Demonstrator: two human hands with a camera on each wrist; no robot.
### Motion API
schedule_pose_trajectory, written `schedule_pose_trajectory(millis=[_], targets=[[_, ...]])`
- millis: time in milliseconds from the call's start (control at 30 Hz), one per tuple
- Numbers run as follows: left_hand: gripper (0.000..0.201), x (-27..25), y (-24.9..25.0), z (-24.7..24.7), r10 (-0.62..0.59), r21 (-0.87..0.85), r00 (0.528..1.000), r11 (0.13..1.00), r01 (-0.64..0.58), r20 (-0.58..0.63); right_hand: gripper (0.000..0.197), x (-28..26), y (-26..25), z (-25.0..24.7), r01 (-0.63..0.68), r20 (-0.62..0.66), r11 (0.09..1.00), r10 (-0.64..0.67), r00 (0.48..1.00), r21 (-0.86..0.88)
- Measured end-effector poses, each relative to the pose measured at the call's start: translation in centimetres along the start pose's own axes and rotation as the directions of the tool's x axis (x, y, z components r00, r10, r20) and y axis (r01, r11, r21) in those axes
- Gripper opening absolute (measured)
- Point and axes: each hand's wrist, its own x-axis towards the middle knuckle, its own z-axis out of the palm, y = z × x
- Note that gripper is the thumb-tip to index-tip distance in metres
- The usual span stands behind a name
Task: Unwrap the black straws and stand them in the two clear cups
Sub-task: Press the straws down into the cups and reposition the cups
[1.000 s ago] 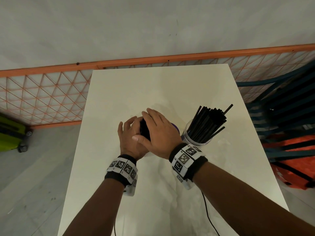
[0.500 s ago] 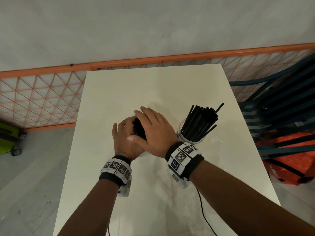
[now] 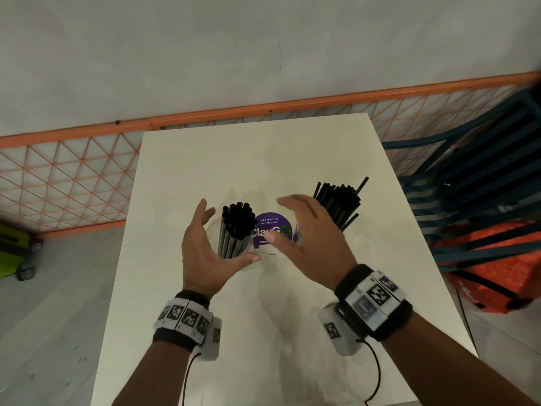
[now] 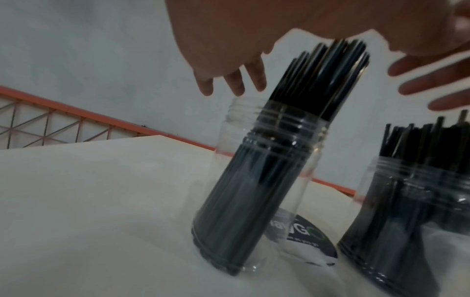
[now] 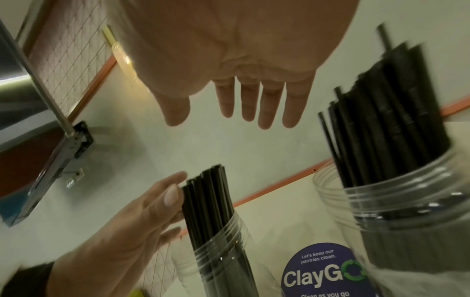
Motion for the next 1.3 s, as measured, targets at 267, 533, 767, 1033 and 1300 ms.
schedule_pose_trajectory(millis=[267,533,767,1033,1300], targets=[[0.039,-6.3,4.8,3.4,0.488,0.077,0.872,0.868,-0.490,0.047,0.037,-3.1,5.0,-7.6,-0.039,-0.187,0.991,0.014,0.982,-0.126],[0.138,0.8,9.4,13.4,0.016,0.243,0.941,0.964,-0.104,0.339,0.081,3.0,9.0,-9.4,-0.124,-0.117,0.962,0.098,0.988,-0.242],[0.112,3.8,9.3,17.7,0.050,0.346,0.940,0.922,-0.174,0.338,0.075,4.0,9.3,-7.6,-0.105,0.013,0.964,0.111,0.994,-0.244],[0.087,3.3,9.5,17.3,0.058,0.361,0.945,0.915,-0.179,0.322,0.082,2.5,10.4,-5.6,-0.121,0.121,0.972,0.147,0.982,-0.202],[0.067,2.6,10.2,16.6,0.068,0.421,0.901,0.867,-0.266,0.429,0.077,1.9,9.8,-4.4,-0.099,0.069,0.967,0.118,0.991,-0.237]])
